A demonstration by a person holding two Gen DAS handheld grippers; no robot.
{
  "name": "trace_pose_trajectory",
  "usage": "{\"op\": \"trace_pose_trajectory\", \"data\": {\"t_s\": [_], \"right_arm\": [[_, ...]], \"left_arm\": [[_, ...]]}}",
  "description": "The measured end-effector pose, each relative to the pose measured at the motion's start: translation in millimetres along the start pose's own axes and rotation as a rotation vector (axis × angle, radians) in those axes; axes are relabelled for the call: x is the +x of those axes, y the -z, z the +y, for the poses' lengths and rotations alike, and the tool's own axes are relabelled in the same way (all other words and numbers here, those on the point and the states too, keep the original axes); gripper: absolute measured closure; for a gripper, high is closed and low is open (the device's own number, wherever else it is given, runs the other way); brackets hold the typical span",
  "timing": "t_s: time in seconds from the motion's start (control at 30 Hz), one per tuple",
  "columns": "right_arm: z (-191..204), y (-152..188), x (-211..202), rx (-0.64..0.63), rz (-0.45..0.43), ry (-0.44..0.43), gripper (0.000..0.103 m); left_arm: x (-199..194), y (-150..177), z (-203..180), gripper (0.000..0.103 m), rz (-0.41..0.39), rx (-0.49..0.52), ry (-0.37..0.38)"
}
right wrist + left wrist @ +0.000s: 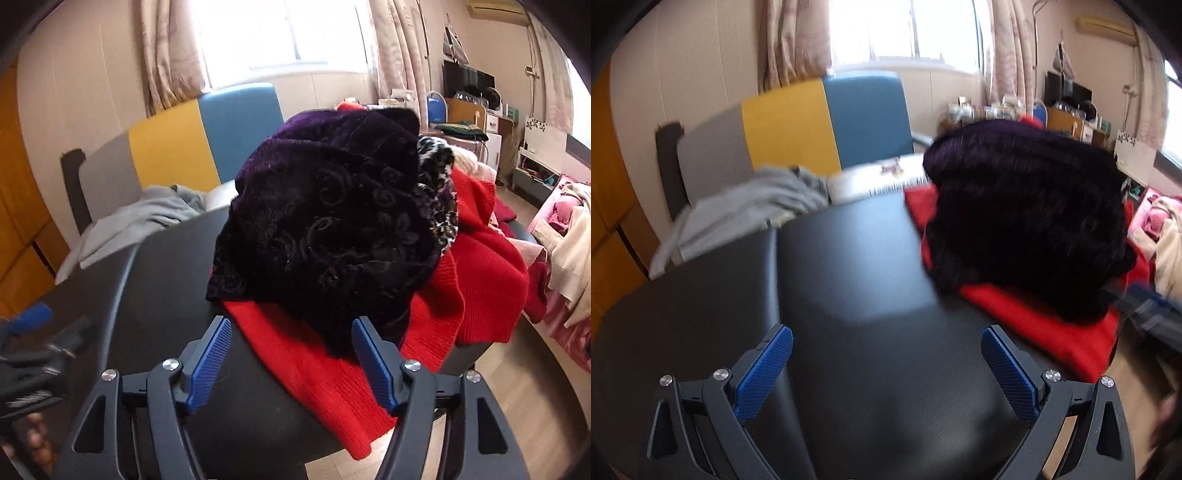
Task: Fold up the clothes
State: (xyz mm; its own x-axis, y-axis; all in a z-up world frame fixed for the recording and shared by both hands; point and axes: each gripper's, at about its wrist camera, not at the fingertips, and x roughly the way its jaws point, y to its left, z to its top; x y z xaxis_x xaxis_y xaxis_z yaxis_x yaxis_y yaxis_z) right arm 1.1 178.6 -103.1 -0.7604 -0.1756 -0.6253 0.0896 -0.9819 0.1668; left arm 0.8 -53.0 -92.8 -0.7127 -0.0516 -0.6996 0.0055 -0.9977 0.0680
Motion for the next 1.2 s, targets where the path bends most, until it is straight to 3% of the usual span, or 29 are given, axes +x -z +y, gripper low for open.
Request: {"op": "trace_pose_trajectory", "data": {"t_s": [0.1,0.17,0.23,0.37,0.43,0.5,0.6,0.67,0.8,0.9,1.03,1.2], "right_arm": [[-7.7,-7.6,-11.8,-0.054,-0.067,-0.006,0.03],[-16.6,-19.9,0.1,-0.074,-0.001,-0.033,0.025],[-35.5,-32.1,1.2,-0.001,0.024,-0.078,0.033],[-59.0,-68.0,-17.5,0.043,-0.163,-0.034,0.033],[-70.7,-91.3,-10.4,0.072,-0.193,-0.008,0.033],[-76.5,-110.0,4.0,0.088,-0.199,-0.02,0.033],[-77.7,-131.4,38.9,0.121,-0.134,-0.068,0.033],[-75.3,-130.3,64.6,0.143,-0.053,-0.106,0.036],[-37.3,-108.0,97.7,0.159,0.103,-0.395,0.036],[6.0,-73.8,108.2,0.096,0.231,-0.535,0.037],[44.6,-30.1,99.0,0.005,0.298,-0.554,0.037],[49.2,7.0,78.9,-0.016,0.332,-0.518,0.037]], "left_arm": [[29.4,27.9,10.4,0.0,0.094,0.007,-0.01],[44.5,44.6,14.8,0.0,0.146,0.011,-0.011],[53.0,57.6,17.2,0.0,0.167,0.014,0.007],[69.4,77.6,22.5,0.0,0.225,-0.009,0.047],[75.0,82.1,28.9,0.0,0.24,-0.064,0.091],[76.7,81.0,32.7,0.0,0.24,-0.091,0.101],[78.2,81.7,32.6,0.0,0.231,-0.102,0.104],[77.9,83.1,31.3,0.0,0.22,-0.102,0.101],[81.1,82.6,36.3,0.0,0.212,-0.119,0.106],[82.4,81.5,37.6,0.0,0.215,-0.118,0.114],[80.7,78.2,48.9,0.0,0.238,-0.126,0.105],[47.2,60.9,62.7,0.0,0.121,-0.103,0.124]]}}
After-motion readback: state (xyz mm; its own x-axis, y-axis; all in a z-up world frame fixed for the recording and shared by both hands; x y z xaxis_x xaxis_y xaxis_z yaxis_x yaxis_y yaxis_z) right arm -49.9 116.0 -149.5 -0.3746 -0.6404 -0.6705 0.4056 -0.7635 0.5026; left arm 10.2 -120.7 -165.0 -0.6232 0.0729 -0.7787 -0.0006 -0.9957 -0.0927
